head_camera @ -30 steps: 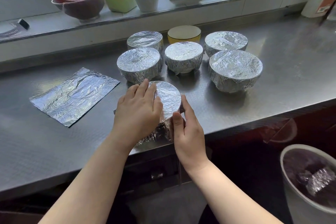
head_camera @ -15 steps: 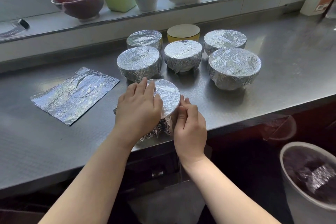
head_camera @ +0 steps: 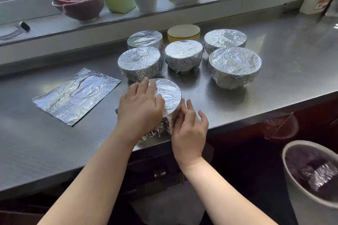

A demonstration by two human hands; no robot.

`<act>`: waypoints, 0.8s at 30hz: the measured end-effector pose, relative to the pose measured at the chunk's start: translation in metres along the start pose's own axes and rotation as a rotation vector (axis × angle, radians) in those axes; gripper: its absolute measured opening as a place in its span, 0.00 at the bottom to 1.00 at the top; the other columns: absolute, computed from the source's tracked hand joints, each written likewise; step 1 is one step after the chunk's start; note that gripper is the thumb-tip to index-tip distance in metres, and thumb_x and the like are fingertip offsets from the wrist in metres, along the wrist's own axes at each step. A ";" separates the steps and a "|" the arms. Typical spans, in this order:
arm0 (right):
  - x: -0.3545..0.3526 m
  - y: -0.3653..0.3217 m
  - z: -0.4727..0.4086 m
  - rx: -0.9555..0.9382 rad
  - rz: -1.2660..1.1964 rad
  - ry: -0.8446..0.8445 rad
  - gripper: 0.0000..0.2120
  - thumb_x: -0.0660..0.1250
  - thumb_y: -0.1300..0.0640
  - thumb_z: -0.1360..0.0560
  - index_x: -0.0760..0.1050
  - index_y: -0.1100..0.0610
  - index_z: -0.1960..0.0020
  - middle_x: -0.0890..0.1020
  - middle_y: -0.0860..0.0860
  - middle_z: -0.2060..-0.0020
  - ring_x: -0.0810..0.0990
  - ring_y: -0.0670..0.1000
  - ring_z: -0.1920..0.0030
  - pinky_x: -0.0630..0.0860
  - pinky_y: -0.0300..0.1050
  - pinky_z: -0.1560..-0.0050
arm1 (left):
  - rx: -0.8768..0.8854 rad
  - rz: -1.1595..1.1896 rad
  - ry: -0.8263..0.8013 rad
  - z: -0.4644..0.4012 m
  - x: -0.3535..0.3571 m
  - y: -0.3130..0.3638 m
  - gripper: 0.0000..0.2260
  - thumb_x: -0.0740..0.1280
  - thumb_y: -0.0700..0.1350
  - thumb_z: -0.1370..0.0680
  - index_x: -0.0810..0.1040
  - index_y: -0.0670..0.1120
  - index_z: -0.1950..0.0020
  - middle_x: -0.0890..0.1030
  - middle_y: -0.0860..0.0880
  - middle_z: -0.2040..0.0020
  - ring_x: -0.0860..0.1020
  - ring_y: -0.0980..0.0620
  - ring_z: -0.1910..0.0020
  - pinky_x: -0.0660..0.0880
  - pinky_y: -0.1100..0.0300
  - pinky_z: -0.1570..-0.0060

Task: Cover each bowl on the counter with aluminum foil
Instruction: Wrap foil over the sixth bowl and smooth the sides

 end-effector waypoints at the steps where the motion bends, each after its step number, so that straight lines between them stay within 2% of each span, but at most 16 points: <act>1: 0.000 0.000 0.000 -0.001 0.005 0.003 0.07 0.58 0.63 0.20 0.71 0.60 0.44 0.84 0.51 0.43 0.78 0.50 0.36 0.66 0.53 0.33 | 0.000 -0.001 0.000 0.000 0.000 0.000 0.25 0.48 0.54 0.17 0.54 0.52 0.20 0.52 0.52 0.20 0.51 0.50 0.22 0.50 0.50 0.26; 4: -0.003 -0.003 -0.002 -0.007 0.032 0.022 0.06 0.59 0.63 0.22 0.72 0.61 0.47 0.85 0.52 0.47 0.81 0.52 0.39 0.66 0.52 0.35 | 0.002 0.002 -0.002 0.000 0.000 0.000 0.25 0.47 0.55 0.18 0.54 0.52 0.20 0.52 0.52 0.20 0.51 0.50 0.22 0.51 0.50 0.26; 7: -0.008 -0.006 -0.007 0.009 0.070 0.040 0.08 0.60 0.62 0.22 0.77 0.63 0.51 0.86 0.54 0.51 0.84 0.52 0.45 0.67 0.52 0.37 | 0.003 0.004 -0.004 0.000 0.000 0.000 0.28 0.44 0.56 0.20 0.55 0.51 0.20 0.52 0.51 0.20 0.51 0.50 0.22 0.51 0.49 0.26; 10: -0.010 -0.005 -0.008 0.029 0.087 -0.006 0.10 0.61 0.61 0.22 0.80 0.62 0.52 0.86 0.54 0.51 0.82 0.52 0.42 0.66 0.52 0.37 | 0.000 0.014 -0.004 0.000 0.000 0.000 0.25 0.48 0.54 0.18 0.55 0.51 0.20 0.52 0.51 0.19 0.50 0.50 0.22 0.51 0.49 0.25; 15: -0.010 0.002 -0.009 0.092 0.081 -0.156 0.11 0.60 0.56 0.21 0.80 0.58 0.51 0.86 0.53 0.50 0.78 0.50 0.35 0.63 0.53 0.33 | -0.012 0.020 0.001 0.001 0.000 0.000 0.25 0.48 0.53 0.18 0.55 0.51 0.21 0.53 0.51 0.20 0.51 0.49 0.22 0.51 0.48 0.25; 19: -0.018 0.000 -0.015 0.080 0.094 -0.160 0.12 0.60 0.56 0.25 0.82 0.56 0.51 0.86 0.51 0.53 0.79 0.53 0.36 0.62 0.53 0.34 | -0.018 0.015 -0.005 0.001 -0.001 0.001 0.25 0.47 0.53 0.18 0.55 0.51 0.20 0.52 0.50 0.20 0.51 0.49 0.22 0.51 0.48 0.25; 24: -0.021 -0.001 -0.021 0.071 0.184 -0.273 0.15 0.58 0.53 0.25 0.84 0.53 0.50 0.85 0.49 0.47 0.77 0.54 0.34 0.59 0.54 0.33 | -0.054 0.017 -0.007 0.002 -0.002 0.004 0.25 0.47 0.54 0.18 0.55 0.51 0.20 0.52 0.50 0.20 0.51 0.48 0.22 0.51 0.48 0.25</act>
Point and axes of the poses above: each hand's wrist, its own z-axis away from the middle knuckle, its own x-axis out of the palm, y = z × x, the point moved 2 cm from there along -z, towards the middle knuckle
